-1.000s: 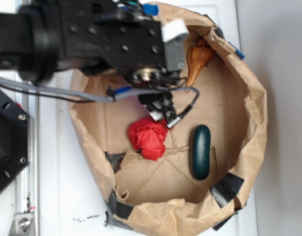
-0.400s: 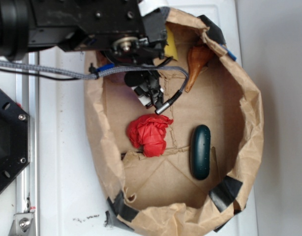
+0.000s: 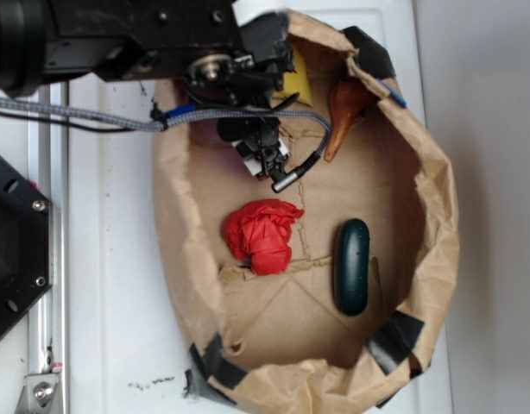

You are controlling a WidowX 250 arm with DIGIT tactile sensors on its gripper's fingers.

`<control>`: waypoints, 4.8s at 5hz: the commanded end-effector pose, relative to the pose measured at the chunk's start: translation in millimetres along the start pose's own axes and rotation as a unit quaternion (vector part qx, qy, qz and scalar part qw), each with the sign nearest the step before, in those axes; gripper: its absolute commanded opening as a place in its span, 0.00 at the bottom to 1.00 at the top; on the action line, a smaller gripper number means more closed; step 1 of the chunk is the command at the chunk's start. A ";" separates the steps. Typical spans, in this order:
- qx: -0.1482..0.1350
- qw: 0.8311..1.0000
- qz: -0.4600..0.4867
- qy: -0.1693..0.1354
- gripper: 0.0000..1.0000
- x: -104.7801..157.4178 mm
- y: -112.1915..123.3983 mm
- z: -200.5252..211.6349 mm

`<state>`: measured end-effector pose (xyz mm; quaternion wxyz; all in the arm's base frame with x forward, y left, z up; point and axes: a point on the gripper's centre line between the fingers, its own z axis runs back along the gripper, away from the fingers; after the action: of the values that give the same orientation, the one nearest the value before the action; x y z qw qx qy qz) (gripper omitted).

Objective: Grab the rock.

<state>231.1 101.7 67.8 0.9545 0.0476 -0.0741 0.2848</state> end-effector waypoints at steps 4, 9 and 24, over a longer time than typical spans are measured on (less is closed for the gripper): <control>0.020 0.997 -0.065 0.028 0.97 17.6 19.0 -44.7; -0.002 0.997 -0.071 0.013 0.00 18.1 16.5 -30.8; 0.018 0.981 -0.191 0.004 0.00 -8.2 20.4 -25.6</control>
<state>214.9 107.2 32.6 0.9931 0.0690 -0.0418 0.0854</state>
